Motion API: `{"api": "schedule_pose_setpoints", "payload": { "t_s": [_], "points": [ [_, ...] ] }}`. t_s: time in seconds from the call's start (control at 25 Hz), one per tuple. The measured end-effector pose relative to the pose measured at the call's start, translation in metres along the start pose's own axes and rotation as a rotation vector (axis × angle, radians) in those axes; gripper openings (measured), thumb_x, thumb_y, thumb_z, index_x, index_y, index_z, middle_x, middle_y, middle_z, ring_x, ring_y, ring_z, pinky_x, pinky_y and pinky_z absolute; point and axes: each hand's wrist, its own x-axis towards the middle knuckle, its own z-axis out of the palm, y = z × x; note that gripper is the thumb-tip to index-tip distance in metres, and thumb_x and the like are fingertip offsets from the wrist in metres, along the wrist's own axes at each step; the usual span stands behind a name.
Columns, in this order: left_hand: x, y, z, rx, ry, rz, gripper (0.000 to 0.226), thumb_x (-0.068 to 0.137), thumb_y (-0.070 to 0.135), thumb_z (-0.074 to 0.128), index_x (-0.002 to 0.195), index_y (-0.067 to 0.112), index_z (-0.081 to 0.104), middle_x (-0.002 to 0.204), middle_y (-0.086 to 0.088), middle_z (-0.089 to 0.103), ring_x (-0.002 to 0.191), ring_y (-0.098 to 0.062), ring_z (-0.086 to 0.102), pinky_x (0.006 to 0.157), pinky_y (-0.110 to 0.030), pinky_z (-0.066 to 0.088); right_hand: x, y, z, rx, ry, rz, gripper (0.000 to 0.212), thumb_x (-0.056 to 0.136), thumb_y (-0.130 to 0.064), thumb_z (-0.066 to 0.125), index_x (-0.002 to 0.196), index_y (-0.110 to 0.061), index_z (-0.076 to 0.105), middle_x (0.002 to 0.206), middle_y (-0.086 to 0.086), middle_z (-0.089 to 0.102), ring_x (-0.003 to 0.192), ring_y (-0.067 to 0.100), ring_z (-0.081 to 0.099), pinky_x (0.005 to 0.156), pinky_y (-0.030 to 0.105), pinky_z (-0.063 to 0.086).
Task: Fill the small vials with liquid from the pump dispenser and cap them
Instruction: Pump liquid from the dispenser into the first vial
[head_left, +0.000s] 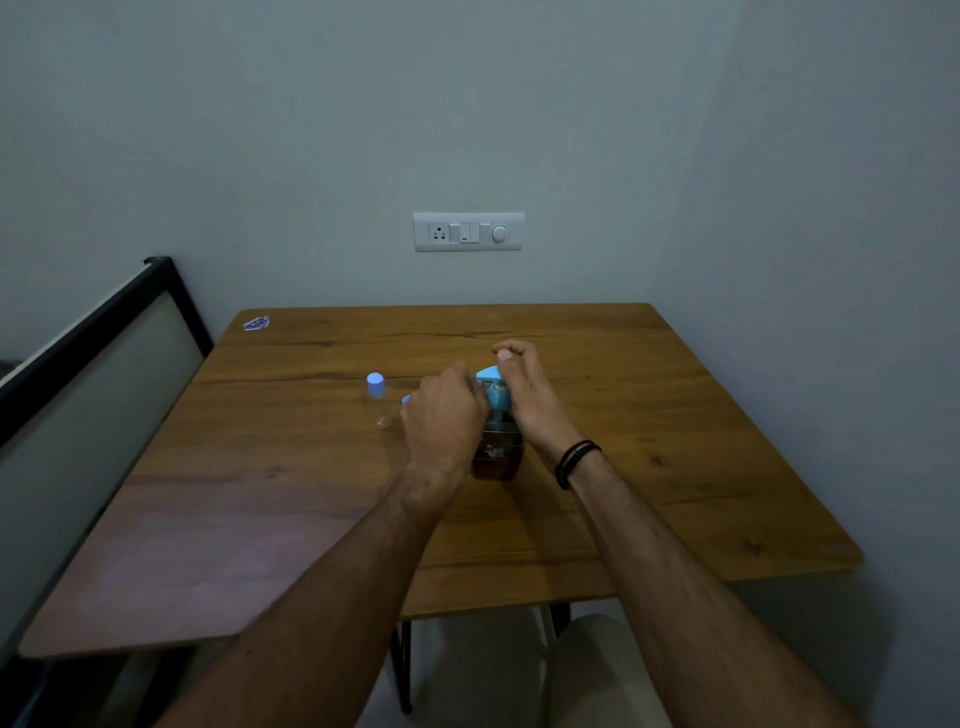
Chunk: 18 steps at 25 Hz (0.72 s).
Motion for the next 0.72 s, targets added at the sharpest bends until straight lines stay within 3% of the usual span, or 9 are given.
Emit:
{"api": "schedule_pose_setpoints", "payload": {
  "t_s": [0.16,0.32,0.4,0.56,0.72],
  "points": [
    [0.0,0.002,-0.001,-0.001,-0.005,0.002,0.017,0.101,0.029,0.053,0.093,0.018,0.062,0.08,0.004,0.064,0.075,-0.017,0.063,0.067,-0.035,0.055,0.001,0.002,-0.002,-0.005,-0.014,-0.033,0.026,0.11,-0.042,0.033,0.133,-0.032,0.041,0.113,0.004,0.056,0.09,0.022,0.062,0.079,0.041,0.056],
    [-0.001,0.001,-0.002,0.011,-0.003,0.004,0.016,0.101,0.029,0.052,0.095,0.019,0.062,0.08,0.006,0.061,0.076,-0.015,0.062,0.065,-0.031,0.051,0.006,0.002,-0.003,-0.054,-0.033,0.083,0.049,0.102,-0.065,0.03,0.133,-0.031,0.048,0.122,0.002,0.059,0.105,0.019,0.062,0.093,0.044,0.054],
    [-0.003,0.003,-0.003,0.011,-0.002,0.003,0.016,0.102,0.031,0.053,0.097,0.019,0.063,0.082,0.006,0.062,0.076,-0.013,0.062,0.064,-0.029,0.05,0.011,-0.002,-0.004,-0.049,-0.065,0.134,0.056,0.098,-0.072,0.033,0.135,-0.033,0.046,0.123,0.0,0.059,0.107,0.019,0.063,0.093,0.043,0.053],
    [-0.003,0.001,-0.002,-0.002,-0.002,-0.01,0.019,0.102,0.033,0.053,0.098,0.018,0.065,0.086,0.002,0.068,0.076,-0.014,0.063,0.065,-0.031,0.054,0.009,-0.006,-0.004,-0.026,-0.042,0.048,0.034,0.105,-0.054,0.041,0.133,-0.036,0.046,0.118,-0.001,0.059,0.1,0.021,0.066,0.086,0.043,0.057],
    [-0.004,0.002,-0.005,0.016,0.006,-0.007,0.018,0.102,0.032,0.054,0.099,0.018,0.065,0.087,0.002,0.068,0.074,-0.012,0.057,0.062,-0.027,0.044,0.004,-0.008,-0.001,-0.086,-0.017,0.003,0.035,0.107,-0.05,0.037,0.134,-0.031,0.051,0.122,0.0,0.058,0.094,0.011,0.061,0.077,0.03,0.054]
  ]
}}
